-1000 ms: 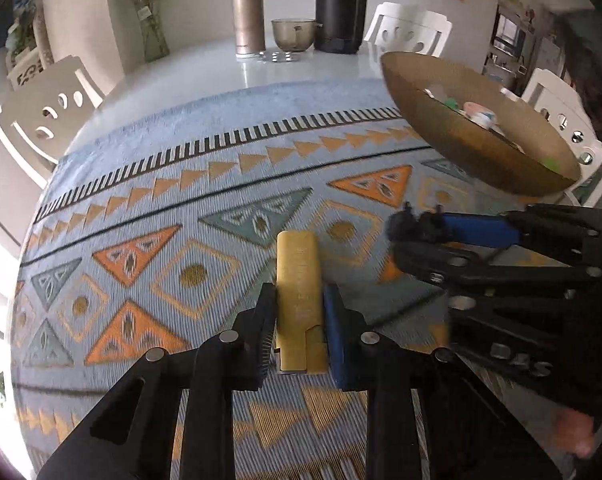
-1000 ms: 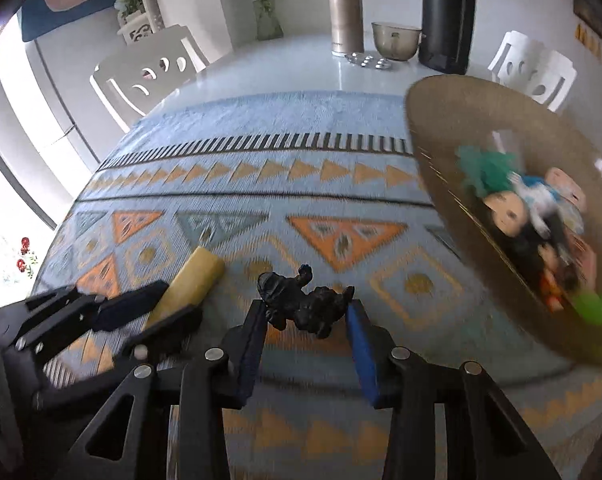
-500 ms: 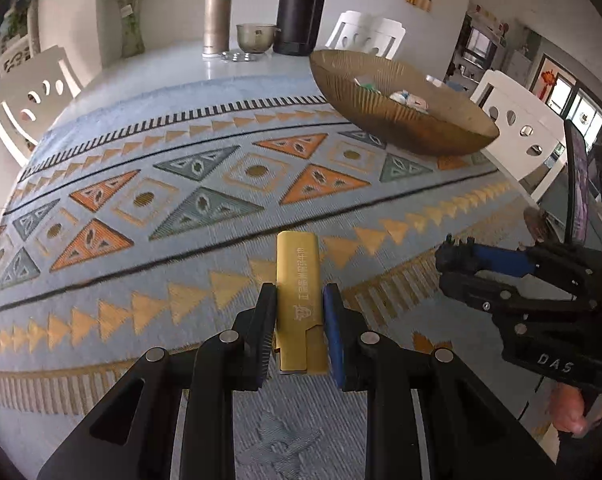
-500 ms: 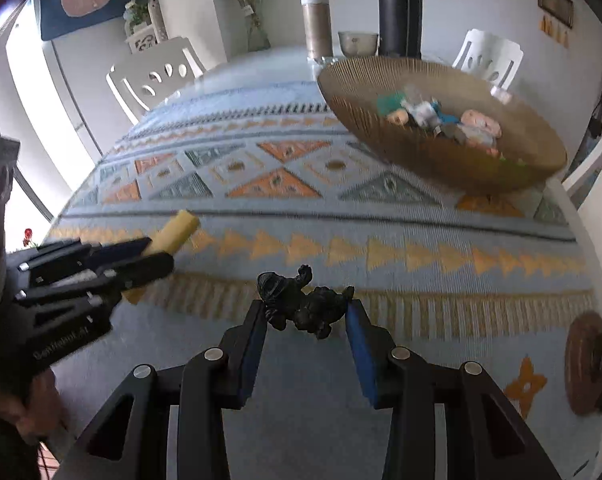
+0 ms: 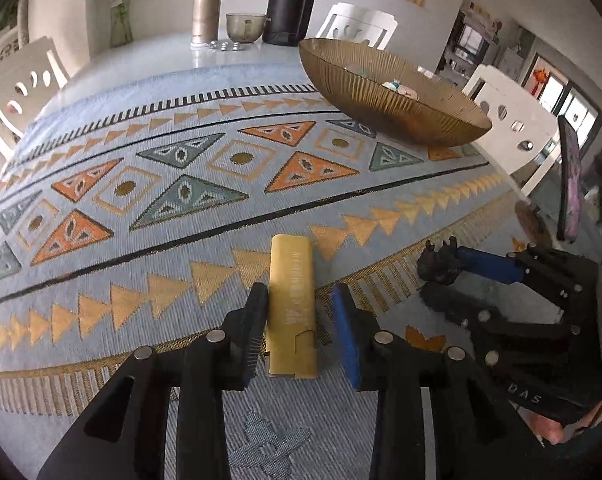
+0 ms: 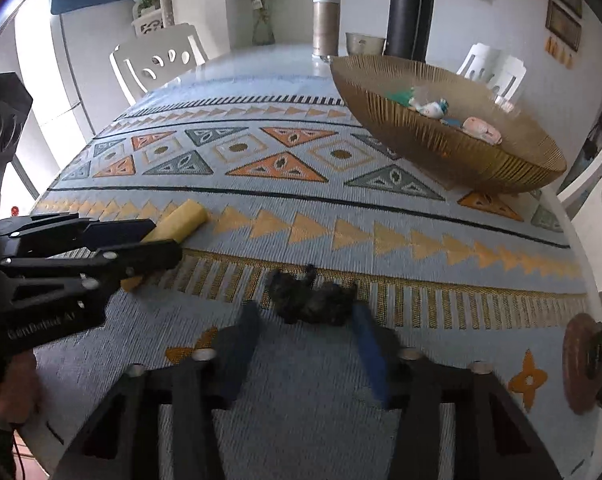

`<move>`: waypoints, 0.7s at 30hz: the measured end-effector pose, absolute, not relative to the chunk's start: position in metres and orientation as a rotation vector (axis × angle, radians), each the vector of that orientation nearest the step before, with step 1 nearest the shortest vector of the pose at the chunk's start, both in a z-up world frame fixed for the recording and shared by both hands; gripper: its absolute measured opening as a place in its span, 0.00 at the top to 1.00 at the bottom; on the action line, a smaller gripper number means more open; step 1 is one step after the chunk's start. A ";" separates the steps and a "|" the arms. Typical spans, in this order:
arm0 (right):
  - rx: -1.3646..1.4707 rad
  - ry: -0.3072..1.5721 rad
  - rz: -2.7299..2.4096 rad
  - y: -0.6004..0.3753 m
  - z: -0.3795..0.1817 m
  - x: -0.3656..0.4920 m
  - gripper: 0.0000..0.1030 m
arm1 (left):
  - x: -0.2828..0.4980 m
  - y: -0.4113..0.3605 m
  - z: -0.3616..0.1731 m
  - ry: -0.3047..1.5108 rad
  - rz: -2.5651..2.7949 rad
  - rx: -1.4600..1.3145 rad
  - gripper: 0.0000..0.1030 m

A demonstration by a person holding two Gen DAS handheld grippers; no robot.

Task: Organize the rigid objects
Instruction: 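Carry the yellow block and black toy figure over the woven bowl with both tools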

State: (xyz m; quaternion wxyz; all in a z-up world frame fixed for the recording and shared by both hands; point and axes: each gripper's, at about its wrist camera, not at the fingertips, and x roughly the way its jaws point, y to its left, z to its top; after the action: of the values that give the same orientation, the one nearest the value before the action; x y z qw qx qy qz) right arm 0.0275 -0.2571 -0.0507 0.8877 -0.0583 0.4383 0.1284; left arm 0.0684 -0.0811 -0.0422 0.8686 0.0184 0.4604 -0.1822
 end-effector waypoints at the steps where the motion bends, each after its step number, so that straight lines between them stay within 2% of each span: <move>1: -0.128 0.907 0.260 -0.257 -0.051 0.027 0.63 | 0.068 -0.084 -0.042 0.961 -0.372 0.059 0.70; 3: -0.152 0.893 0.246 -0.253 -0.050 0.025 0.67 | 0.067 -0.089 -0.042 0.955 -0.354 0.090 0.71; 5: -0.177 0.876 0.236 -0.250 -0.049 0.022 0.69 | 0.065 -0.094 -0.042 0.939 -0.324 0.134 0.80; 14: -0.063 0.846 0.262 -0.271 -0.037 0.017 0.69 | 0.070 -0.093 -0.026 0.912 -0.373 0.058 0.80; 21: -0.002 0.744 0.232 -0.299 0.008 0.016 0.69 | 0.081 -0.107 0.015 0.817 -0.416 0.031 0.80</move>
State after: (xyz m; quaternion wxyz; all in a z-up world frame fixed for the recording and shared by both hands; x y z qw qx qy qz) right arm 0.0164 -0.2985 0.0078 0.9251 -0.0012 0.3626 0.1131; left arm 0.0813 -0.1072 0.0151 0.8967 0.0148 0.3944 -0.2006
